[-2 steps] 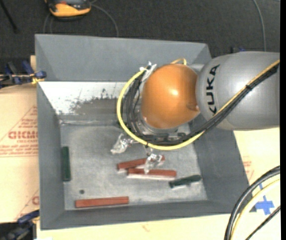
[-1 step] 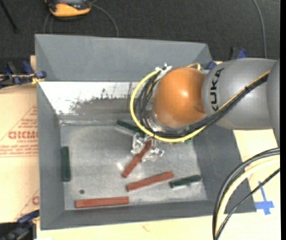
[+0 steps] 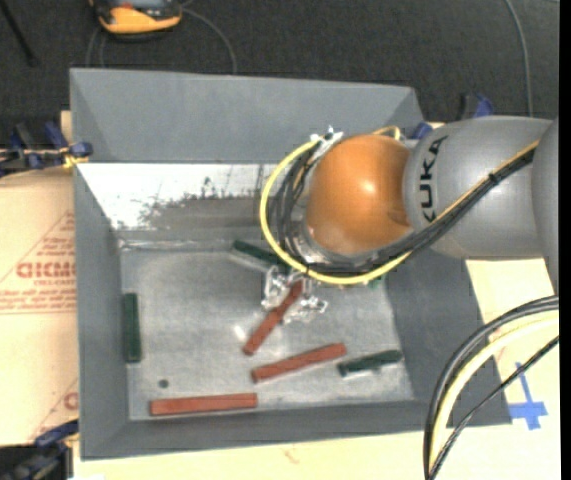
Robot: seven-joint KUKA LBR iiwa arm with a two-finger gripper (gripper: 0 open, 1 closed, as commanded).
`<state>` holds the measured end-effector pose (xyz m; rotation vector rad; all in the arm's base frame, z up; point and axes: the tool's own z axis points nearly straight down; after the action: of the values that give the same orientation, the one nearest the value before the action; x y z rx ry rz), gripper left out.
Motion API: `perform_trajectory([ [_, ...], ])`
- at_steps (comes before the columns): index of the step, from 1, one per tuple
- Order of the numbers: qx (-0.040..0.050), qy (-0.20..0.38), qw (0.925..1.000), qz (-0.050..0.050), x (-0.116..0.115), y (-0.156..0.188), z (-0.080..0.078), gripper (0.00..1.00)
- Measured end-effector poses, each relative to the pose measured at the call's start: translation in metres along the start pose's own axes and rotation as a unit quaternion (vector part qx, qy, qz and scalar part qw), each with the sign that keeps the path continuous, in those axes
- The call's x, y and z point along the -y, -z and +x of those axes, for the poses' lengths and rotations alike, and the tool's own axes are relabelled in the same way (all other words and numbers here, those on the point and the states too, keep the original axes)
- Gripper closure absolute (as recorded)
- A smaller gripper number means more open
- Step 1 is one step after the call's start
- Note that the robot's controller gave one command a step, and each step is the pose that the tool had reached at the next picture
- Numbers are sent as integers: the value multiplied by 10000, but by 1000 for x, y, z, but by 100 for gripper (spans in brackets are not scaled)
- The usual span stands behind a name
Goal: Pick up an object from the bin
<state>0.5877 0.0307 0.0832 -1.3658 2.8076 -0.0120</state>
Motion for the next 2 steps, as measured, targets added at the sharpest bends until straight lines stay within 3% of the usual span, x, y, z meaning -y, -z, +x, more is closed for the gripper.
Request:
perform_trajectory([
  [1, -65, 311, 9995, -85, 8, 27, 5, 100],
  [2, -48, 78, 9999, -58, 23, 52, -39, 100],
])
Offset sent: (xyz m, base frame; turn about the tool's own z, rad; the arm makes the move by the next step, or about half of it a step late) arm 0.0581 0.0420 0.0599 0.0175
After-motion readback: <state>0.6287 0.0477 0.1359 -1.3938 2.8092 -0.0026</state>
